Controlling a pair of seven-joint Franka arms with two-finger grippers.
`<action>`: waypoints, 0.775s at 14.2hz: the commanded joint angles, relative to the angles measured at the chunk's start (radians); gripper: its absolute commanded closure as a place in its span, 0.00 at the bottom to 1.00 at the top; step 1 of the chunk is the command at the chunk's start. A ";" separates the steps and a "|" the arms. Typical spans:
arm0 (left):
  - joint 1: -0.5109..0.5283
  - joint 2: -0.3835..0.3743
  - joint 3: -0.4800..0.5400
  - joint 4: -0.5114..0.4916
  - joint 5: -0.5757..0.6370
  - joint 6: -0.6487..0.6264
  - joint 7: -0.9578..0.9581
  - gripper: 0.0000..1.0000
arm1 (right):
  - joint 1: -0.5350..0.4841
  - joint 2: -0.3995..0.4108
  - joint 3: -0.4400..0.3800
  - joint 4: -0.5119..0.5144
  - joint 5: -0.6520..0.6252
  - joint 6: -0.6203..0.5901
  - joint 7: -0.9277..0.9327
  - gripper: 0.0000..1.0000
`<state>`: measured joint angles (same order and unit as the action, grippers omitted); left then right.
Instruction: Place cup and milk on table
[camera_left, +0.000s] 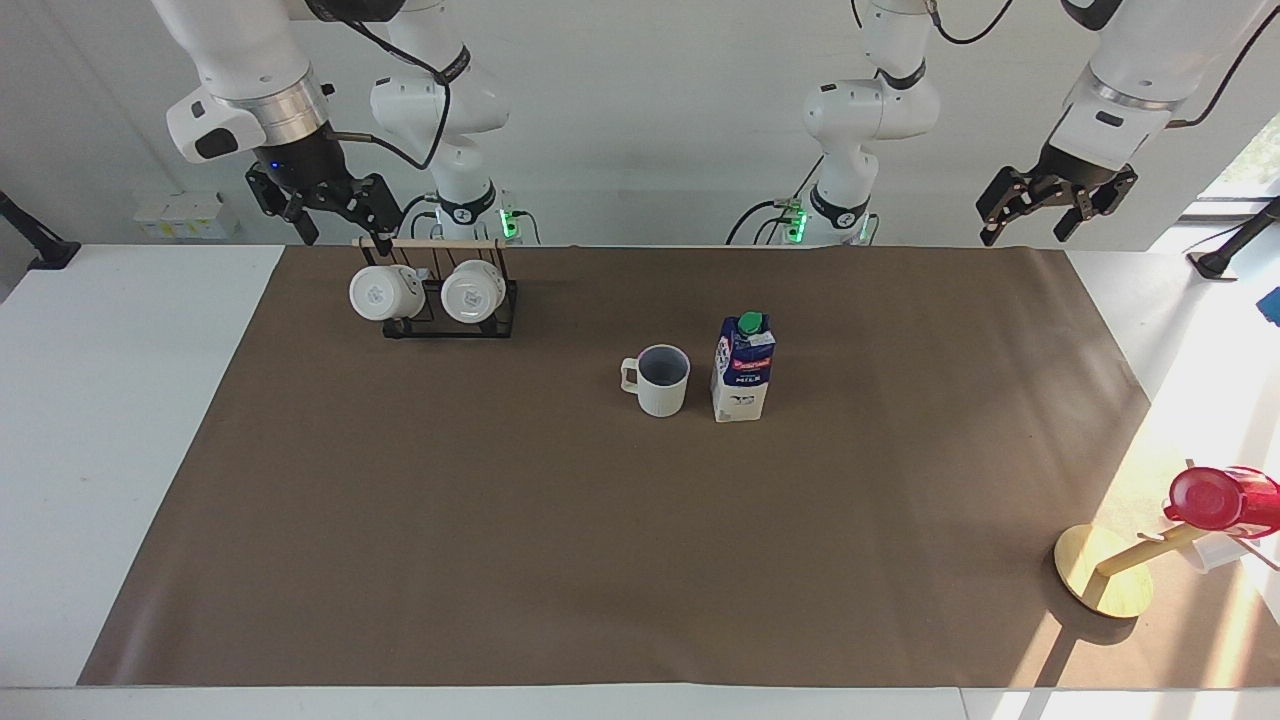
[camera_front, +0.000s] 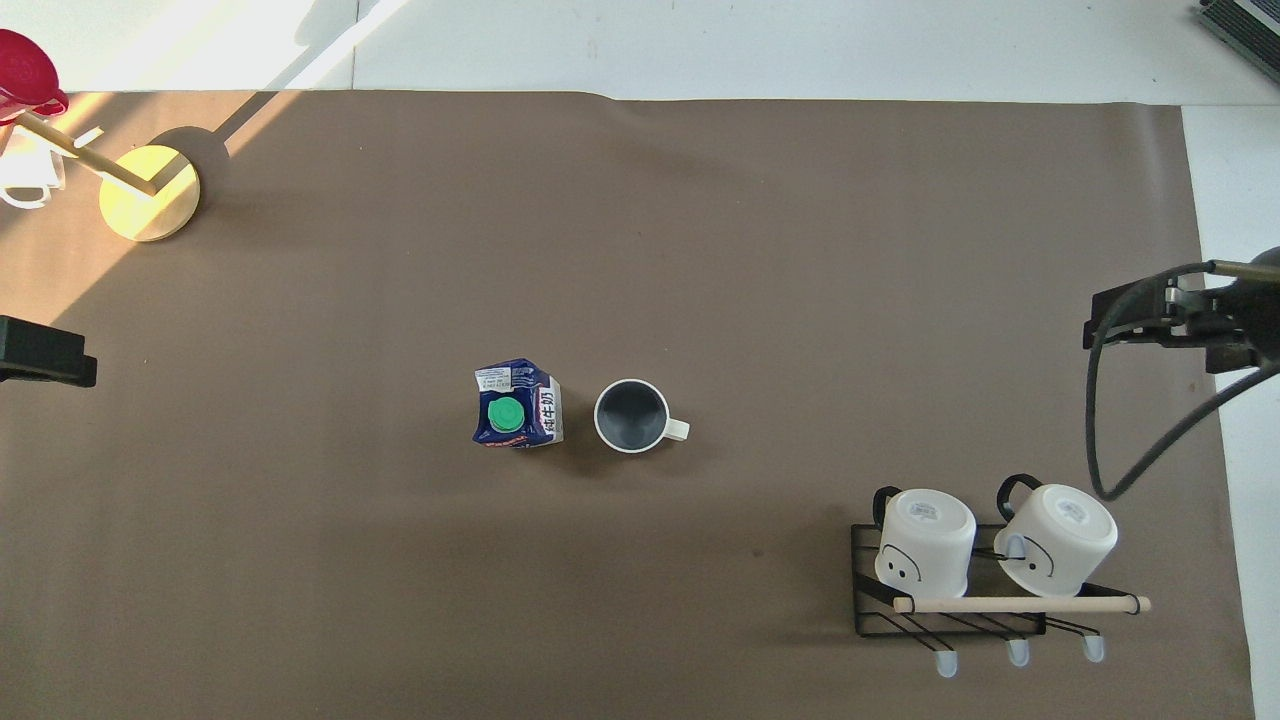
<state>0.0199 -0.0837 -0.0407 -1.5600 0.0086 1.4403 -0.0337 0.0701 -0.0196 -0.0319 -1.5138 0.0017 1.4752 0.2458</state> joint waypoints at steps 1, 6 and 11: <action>0.031 0.004 -0.013 0.024 -0.042 -0.040 0.047 0.00 | -0.013 -0.022 0.006 -0.028 0.023 0.023 0.010 0.00; 0.022 -0.008 -0.027 0.023 -0.114 -0.029 0.040 0.00 | -0.013 -0.022 0.006 -0.028 0.023 0.023 0.010 0.00; 0.015 -0.011 -0.034 0.023 -0.114 -0.029 0.046 0.00 | -0.013 -0.022 0.006 -0.028 0.023 0.023 0.010 0.00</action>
<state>0.0338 -0.0908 -0.0721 -1.5494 -0.0859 1.4303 -0.0005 0.0701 -0.0196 -0.0318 -1.5139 0.0018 1.4752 0.2458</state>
